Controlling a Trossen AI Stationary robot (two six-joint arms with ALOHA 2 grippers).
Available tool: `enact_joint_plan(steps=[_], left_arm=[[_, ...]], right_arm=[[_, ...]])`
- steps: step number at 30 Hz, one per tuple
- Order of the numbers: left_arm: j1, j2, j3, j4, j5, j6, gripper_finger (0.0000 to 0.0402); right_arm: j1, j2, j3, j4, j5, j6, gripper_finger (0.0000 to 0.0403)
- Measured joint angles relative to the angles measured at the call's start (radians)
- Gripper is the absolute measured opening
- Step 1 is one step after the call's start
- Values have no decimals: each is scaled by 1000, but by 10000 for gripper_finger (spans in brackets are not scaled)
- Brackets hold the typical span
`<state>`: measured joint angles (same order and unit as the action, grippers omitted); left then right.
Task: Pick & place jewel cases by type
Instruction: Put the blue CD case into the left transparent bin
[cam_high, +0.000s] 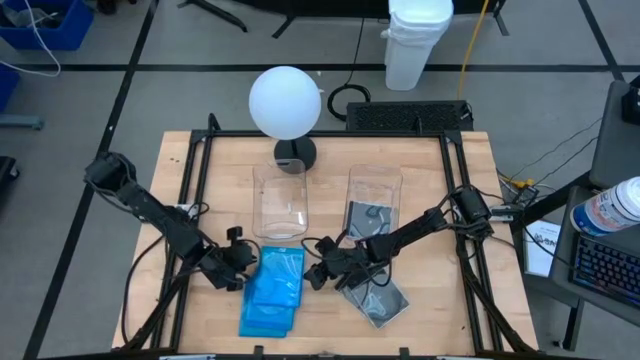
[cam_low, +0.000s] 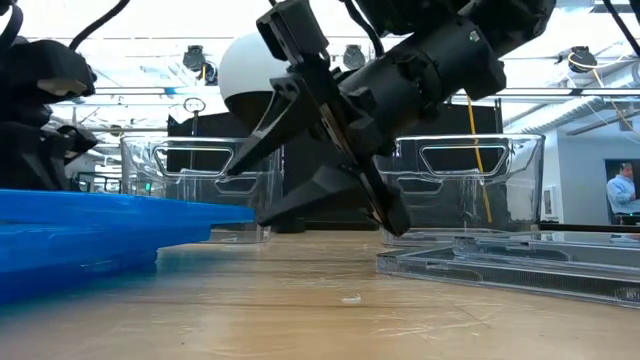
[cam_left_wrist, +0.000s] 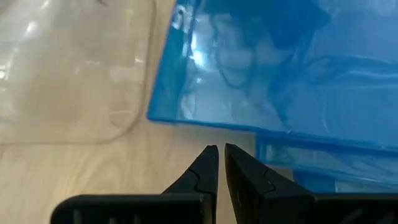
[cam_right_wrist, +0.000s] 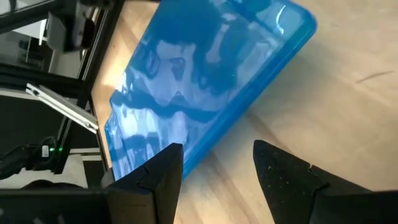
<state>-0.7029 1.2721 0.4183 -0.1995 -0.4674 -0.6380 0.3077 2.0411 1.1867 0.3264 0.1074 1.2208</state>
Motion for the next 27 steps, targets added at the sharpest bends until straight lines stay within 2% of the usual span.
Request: enact_joint_plan(steps=[5, 18, 27], left_arm=[[2, 57, 0, 18, 1, 5, 37], [18, 61, 3, -42, -28, 16, 37], [67, 63, 113, -97, 29, 99, 37]], right_arm=[[-1, 0, -4, 2, 0, -6, 188], [-3, 0, -4, 5, 25, -53, 188], [-3, 13, -3, 30, 26, -87, 188]])
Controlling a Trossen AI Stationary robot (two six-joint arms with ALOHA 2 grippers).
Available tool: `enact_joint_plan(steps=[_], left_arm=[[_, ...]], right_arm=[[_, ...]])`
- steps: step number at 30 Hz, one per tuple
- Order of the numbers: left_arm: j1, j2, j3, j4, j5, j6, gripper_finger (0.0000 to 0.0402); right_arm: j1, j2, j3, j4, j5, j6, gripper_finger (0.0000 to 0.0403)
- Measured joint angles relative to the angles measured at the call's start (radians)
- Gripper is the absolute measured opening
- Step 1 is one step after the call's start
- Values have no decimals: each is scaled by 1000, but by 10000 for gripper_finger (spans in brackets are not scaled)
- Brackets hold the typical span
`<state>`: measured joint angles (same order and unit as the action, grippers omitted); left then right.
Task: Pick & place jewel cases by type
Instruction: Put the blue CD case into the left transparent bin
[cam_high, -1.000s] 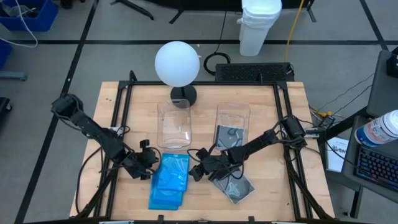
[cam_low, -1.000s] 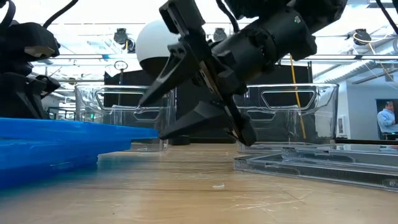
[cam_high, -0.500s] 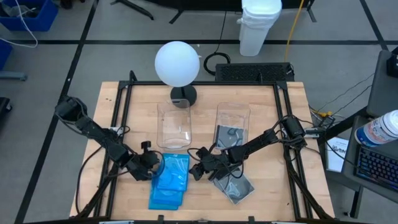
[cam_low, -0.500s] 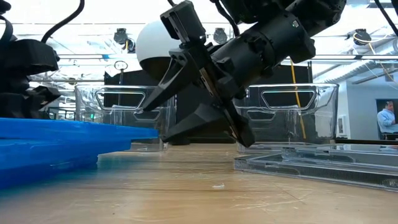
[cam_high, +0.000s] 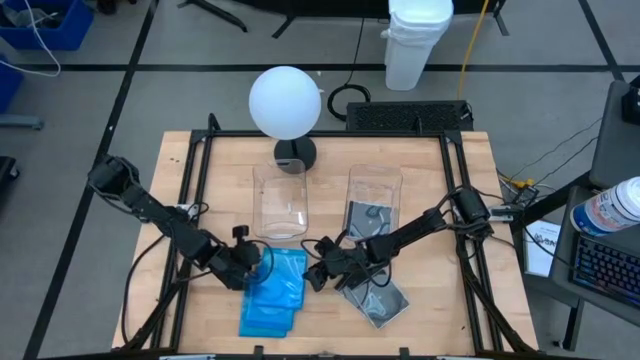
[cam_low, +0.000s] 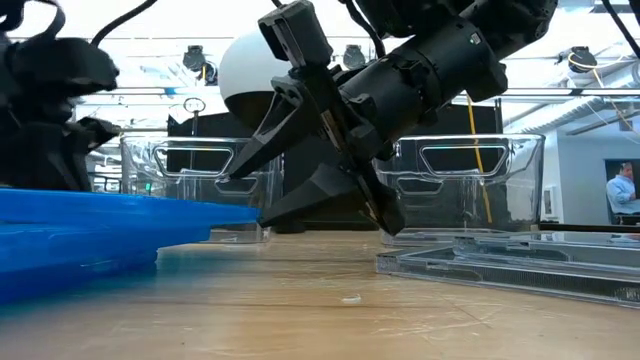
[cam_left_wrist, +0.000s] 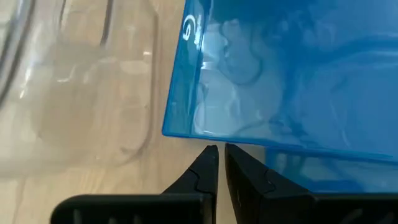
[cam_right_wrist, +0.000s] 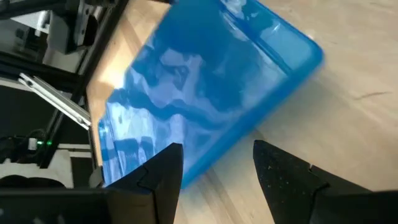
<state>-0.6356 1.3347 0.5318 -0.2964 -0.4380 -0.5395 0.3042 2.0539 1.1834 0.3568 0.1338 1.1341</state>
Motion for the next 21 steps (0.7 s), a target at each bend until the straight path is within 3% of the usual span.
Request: enact_joint_plan(steps=[9, 21], left_arm=[[3, 55, 34, -29, 16, -4, 37], [3, 82, 34, -10, 22, -4, 37]], right_arm=[[1, 74, 2, 148, -5, 36, 188], [0, 81, 1, 211, 27, 34, 187]])
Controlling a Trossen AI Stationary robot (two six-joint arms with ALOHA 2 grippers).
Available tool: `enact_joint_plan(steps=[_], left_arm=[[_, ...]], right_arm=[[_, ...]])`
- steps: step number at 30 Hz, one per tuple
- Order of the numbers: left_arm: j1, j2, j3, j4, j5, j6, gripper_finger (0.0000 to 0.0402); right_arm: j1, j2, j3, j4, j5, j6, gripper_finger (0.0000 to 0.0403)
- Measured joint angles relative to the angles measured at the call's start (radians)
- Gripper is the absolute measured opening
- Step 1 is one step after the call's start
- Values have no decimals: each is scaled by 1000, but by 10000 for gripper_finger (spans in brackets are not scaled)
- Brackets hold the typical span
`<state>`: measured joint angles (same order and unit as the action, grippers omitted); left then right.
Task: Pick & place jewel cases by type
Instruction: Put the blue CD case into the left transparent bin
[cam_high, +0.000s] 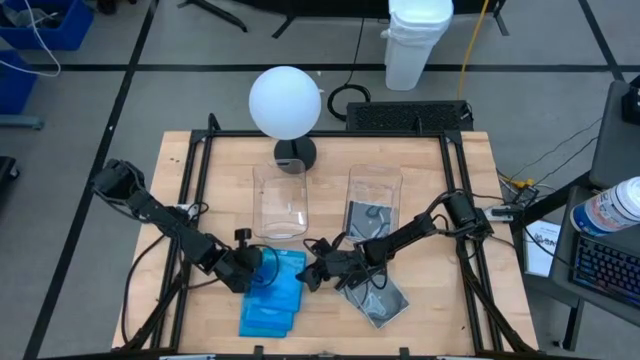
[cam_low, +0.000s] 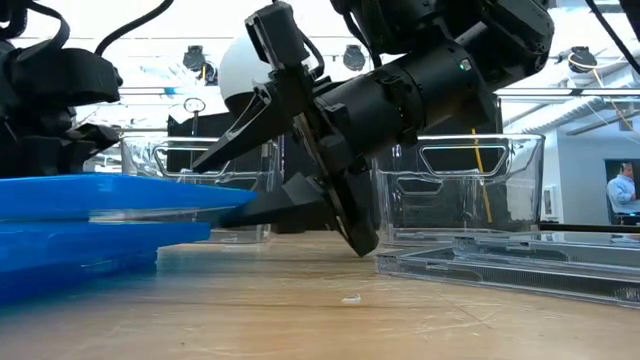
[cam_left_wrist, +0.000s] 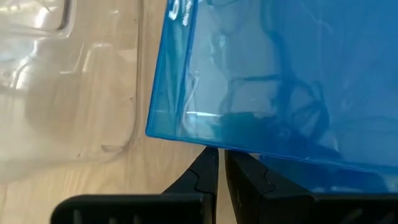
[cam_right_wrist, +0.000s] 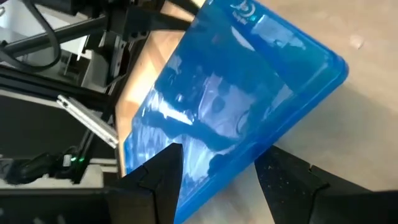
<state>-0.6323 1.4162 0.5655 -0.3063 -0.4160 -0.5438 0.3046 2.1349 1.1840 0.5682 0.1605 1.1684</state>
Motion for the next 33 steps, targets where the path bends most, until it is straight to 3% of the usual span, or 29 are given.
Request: enact_joint_plan(steps=[11, 25, 33], left_arm=[[0, 0, 0, 29, 8, 16, 37], [-7, 0, 19, 2, 10, 19, 37], [-49, -2, 135, -194, -2, -1, 37]], right_arm=[[-2, 2, -1, 40, 26, -61, 174], [28, -3, 1, 132, 26, -220, 32], [67, -47, 0, 139, 13, -366, 40]])
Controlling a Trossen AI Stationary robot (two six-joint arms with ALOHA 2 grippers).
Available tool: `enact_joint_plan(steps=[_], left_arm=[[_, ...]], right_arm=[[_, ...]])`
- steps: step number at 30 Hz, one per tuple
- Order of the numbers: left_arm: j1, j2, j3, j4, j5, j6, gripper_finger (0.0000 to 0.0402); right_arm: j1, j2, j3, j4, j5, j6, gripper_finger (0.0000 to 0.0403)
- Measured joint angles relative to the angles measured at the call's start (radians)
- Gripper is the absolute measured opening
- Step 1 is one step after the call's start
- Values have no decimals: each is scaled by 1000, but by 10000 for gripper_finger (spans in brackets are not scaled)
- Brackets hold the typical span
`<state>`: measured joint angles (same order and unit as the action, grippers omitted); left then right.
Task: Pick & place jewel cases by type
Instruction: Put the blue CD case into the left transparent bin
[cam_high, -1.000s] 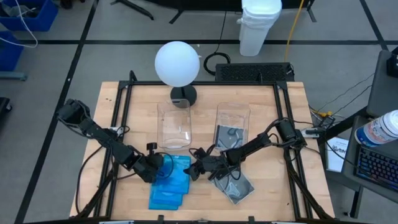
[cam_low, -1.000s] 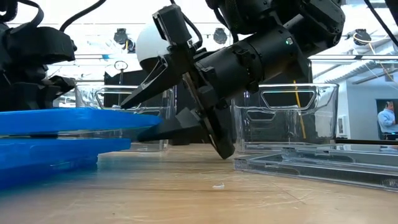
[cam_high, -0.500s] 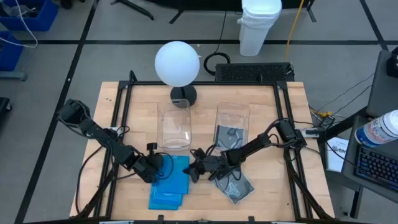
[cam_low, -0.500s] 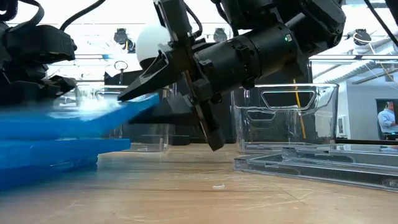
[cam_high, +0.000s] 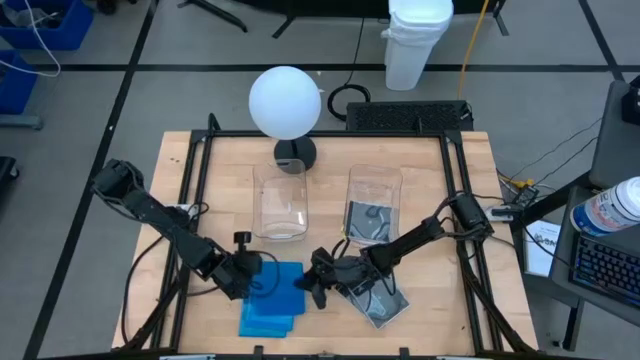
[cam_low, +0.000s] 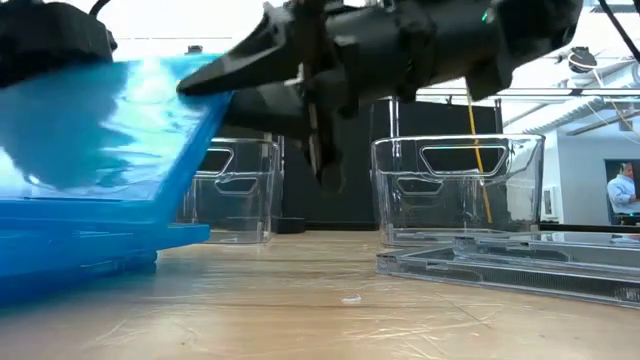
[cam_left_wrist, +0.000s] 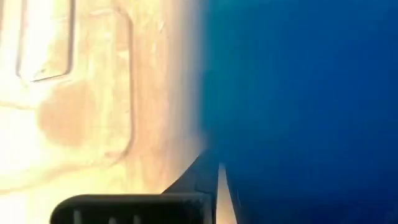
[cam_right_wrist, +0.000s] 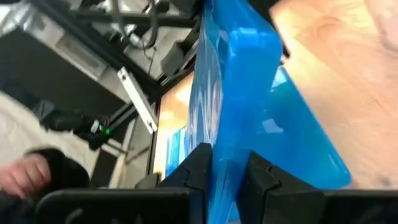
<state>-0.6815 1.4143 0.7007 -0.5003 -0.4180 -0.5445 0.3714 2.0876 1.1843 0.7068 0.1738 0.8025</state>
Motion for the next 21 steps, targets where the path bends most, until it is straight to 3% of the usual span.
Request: enact_joint_plan(steps=[7, 10, 13, 21], left_arm=[[-73, -3, 124, -260, -154, -103, 37], [-129, -3, 133, -281, -234, -157, 37], [-195, -3, 102, -185, -263, -172, 37], [-326, -2, 9, 131, -334, 10, 37]], right_arm=[[50, -103, -2, -94, 8, -176, 28], [70, -175, -2, -141, 5, -277, 28], [87, -259, -1, -217, 33, -365, 35], [31, -502, 0, -439, 193, -561, 27]])
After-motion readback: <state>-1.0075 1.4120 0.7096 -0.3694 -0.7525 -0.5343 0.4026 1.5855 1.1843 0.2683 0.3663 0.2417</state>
